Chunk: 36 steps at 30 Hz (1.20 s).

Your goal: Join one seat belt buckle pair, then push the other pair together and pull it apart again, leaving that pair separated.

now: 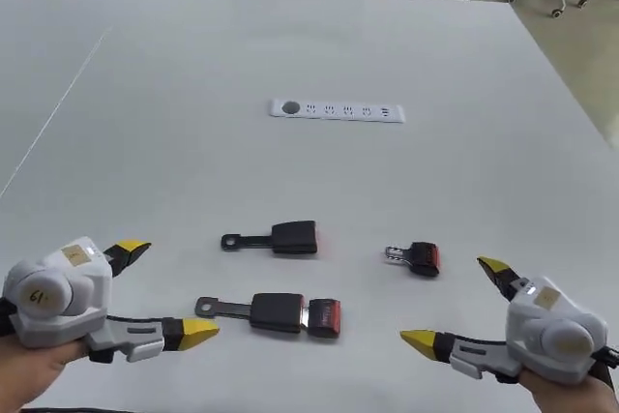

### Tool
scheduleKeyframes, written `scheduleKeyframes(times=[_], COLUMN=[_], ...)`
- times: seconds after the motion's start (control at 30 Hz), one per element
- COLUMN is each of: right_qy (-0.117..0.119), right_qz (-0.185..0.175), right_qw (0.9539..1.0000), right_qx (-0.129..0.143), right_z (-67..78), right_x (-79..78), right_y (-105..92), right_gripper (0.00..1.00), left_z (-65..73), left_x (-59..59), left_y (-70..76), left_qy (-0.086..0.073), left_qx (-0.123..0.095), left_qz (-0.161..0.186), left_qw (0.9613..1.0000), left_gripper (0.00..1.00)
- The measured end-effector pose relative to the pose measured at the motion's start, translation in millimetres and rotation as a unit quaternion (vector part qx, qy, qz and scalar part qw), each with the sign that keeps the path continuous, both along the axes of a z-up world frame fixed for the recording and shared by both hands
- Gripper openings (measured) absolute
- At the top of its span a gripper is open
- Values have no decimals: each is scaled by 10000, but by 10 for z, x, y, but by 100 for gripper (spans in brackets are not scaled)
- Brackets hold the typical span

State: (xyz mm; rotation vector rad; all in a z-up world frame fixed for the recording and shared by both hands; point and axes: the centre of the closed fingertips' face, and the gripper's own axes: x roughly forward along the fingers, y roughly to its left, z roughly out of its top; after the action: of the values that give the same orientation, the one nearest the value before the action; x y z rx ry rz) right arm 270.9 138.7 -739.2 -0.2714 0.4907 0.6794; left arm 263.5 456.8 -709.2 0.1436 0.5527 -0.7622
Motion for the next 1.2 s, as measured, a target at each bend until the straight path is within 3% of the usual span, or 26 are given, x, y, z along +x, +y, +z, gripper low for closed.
scheduleKeyframes(times=[0.37,1.2], right_qy=[-35,-108], right_qz=[-210,-272], right_qw=[9997,9994], right_qx=[150,175], right_z=[49,116], right_x=[-112,-109], right_y=[-35,-3], right_gripper=[100,100], left_z=[46,99], left_x=[-95,-60], left_y=[33,-10], left_qy=[-36,-106], left_qx=[-114,-128], left_qz=[127,74], left_qw=[9998,9998], left_gripper=[100,100])
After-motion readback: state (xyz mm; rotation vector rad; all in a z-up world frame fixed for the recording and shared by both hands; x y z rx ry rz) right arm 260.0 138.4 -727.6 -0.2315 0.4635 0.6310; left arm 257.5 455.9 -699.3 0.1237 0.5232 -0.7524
